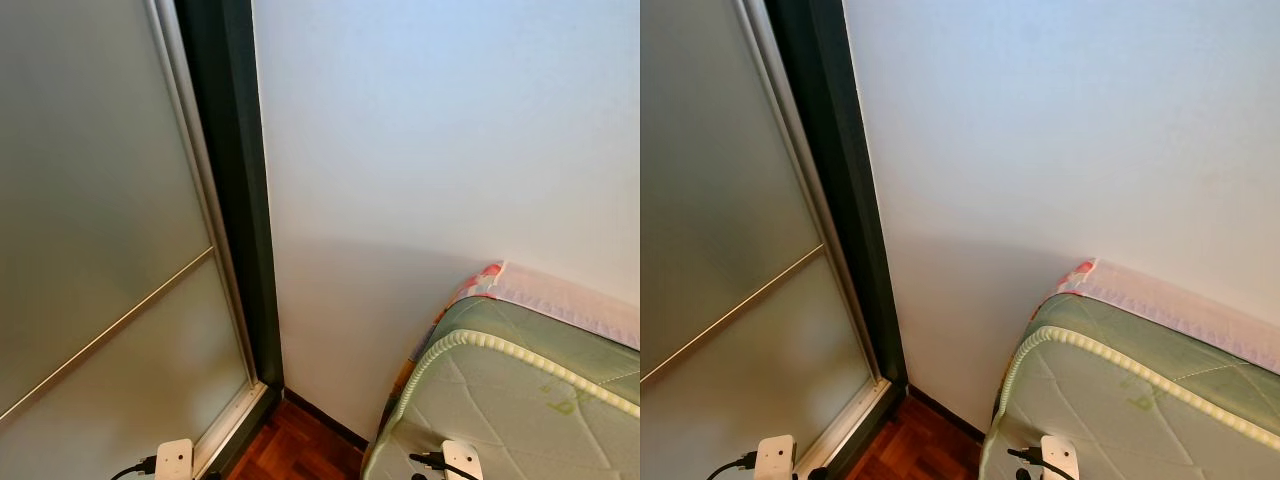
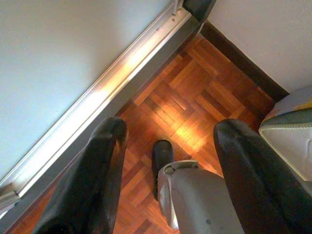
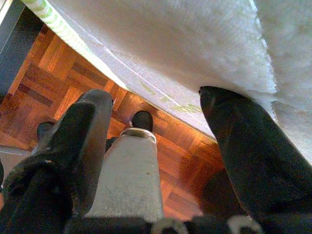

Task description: Clean up the room

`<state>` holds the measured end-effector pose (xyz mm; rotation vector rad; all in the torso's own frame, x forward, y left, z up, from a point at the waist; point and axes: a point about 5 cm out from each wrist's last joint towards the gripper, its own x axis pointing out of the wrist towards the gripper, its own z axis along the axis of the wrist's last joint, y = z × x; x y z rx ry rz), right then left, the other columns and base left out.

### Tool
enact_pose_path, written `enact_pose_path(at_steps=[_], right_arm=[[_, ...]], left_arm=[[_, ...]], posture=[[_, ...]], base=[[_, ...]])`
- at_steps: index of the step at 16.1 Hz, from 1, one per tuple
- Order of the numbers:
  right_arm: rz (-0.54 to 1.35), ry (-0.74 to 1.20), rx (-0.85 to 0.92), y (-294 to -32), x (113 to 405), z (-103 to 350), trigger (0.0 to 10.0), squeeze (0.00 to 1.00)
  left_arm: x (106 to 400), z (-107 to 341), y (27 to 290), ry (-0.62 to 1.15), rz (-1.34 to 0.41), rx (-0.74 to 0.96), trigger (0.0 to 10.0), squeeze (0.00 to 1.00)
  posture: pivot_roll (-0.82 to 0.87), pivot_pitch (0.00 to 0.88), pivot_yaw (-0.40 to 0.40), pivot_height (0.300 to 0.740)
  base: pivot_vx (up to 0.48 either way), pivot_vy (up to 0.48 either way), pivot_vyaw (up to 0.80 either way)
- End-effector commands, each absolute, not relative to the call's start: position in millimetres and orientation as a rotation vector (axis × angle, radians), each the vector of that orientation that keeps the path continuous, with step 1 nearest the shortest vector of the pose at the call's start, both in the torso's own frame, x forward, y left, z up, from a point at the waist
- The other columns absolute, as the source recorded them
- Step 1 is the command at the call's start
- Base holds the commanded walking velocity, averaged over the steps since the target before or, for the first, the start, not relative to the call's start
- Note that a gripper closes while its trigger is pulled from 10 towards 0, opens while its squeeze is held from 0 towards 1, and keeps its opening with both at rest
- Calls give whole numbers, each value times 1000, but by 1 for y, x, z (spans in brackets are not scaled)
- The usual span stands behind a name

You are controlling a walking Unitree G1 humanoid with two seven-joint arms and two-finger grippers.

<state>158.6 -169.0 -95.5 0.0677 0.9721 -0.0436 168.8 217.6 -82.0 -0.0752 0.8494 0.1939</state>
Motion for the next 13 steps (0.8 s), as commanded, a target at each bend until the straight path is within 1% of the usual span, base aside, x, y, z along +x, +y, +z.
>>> enact_pose_path(at_steps=[1,2,5,7,10,11,13], right_arm=[[-75,791,326,-189,245,-48,10000,0],[-72,784,315,-194,249,-44,10000,0],[-114,802,322,-204,249,-43,10000,0],[-111,822,292,-208,249,-43,10000,0],[-109,838,258,-212,251,-41,10000,0],[-111,852,275,-205,234,-53,10000,0],[-79,875,236,-204,230,-56,10000,0]], left_arm=[[229,-54,215,776,199,-228,10000,0],[224,-57,215,791,207,-228,10000,0],[219,-60,215,804,222,-210,10000,0],[216,-61,216,807,226,-200,10000,0],[211,-64,218,815,248,-215,10000,0],[215,-62,216,815,238,-203,10000,0],[219,-60,215,811,241,-194,10000,0]], posture=[[74,0,-63,740],[73,0,-68,740],[95,0,-99,740],[119,0,-124,740],[119,0,-118,740],[124,0,-128,740],[122,0,-134,740]], base=[[0,0,0],[0,0,0],[0,0,-763],[0,0,-788],[0,0,-788],[0,0,-788],[0,0,-788]])
